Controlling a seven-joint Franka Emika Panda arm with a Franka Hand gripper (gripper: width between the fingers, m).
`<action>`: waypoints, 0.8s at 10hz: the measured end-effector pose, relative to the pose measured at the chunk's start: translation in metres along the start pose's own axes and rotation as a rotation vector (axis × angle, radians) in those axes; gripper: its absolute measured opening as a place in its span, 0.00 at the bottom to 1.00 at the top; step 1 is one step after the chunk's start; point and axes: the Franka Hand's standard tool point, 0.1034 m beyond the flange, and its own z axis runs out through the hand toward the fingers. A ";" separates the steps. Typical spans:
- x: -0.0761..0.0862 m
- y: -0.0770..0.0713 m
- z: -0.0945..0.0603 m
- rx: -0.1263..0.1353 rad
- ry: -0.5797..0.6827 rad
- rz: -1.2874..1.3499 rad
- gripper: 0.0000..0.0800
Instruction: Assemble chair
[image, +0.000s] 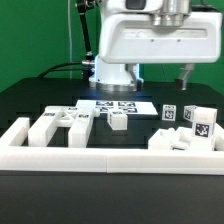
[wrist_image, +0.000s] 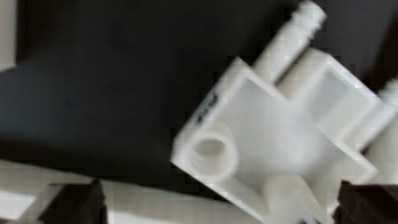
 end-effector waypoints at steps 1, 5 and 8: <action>-0.014 0.009 0.008 0.003 -0.018 0.019 0.81; -0.029 0.015 0.019 0.013 -0.057 0.024 0.81; -0.039 0.016 0.024 0.034 -0.146 0.037 0.81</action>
Offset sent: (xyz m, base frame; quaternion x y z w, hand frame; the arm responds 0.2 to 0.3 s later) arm 0.0000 0.0000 0.0000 0.0000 0.0000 0.0000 1.0000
